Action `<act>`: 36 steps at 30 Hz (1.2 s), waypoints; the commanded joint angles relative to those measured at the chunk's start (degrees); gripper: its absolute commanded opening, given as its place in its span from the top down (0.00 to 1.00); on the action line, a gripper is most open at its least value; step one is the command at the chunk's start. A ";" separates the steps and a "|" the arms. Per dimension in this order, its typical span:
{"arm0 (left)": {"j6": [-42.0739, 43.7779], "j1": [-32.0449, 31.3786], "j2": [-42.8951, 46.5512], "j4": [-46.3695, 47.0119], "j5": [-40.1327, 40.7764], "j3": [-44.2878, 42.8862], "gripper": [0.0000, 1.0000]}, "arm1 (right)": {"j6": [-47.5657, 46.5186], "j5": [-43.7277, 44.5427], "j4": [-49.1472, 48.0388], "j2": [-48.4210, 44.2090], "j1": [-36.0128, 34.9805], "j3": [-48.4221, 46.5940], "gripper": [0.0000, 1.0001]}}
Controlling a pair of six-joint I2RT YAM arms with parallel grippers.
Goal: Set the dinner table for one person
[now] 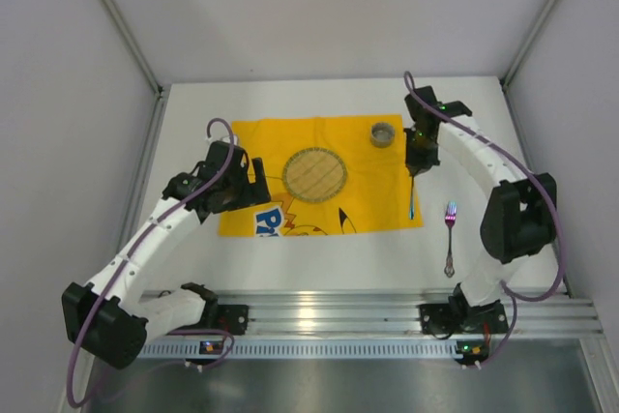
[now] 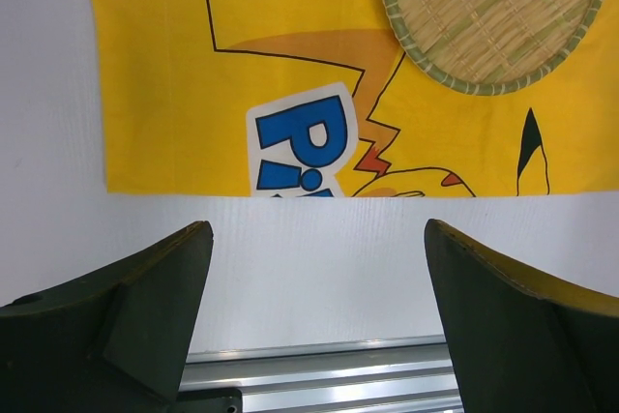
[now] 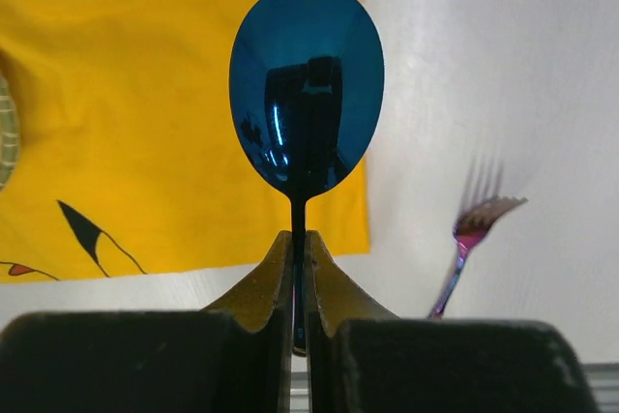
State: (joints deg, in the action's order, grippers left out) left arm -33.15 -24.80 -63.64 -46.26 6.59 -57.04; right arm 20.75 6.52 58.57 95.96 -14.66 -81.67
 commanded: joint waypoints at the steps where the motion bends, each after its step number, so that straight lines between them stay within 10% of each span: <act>1: -0.78 -0.16 1.14 1.18 -0.26 -2.29 0.04 | -0.80 -0.11 1.38 5.62 -5.73 -6.91 1.00; 14: -3.94 -0.16 10.46 -6.03 4.04 -0.27 0.04 | -1.42 0.24 2.87 23.12 -10.22 -24.67 0.99; 16: -4.64 -0.16 11.86 -7.35 4.39 0.08 0.04 | -1.24 0.16 2.96 24.88 -10.48 -25.90 0.81; 19: -5.35 -0.16 13.27 -9.11 5.10 0.08 0.04 | -0.89 -0.28 3.40 26.12 -10.92 -28.01 0.28; 21: -5.70 -0.16 13.71 -9.64 5.62 0.08 0.04 | -0.54 -0.55 3.22 25.51 -11.36 -28.11 0.21; 36: -4.21 -0.16 11.43 -8.15 3.87 -0.09 0.04 | -0.63 0.51 -1.87 10.40 -5.92 -7.03 0.19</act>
State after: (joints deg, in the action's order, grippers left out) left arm -37.98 -24.80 -51.55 -55.37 11.18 -57.10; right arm 20.10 6.28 59.16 112.49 -24.14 -92.84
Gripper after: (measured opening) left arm 0.961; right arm 0.811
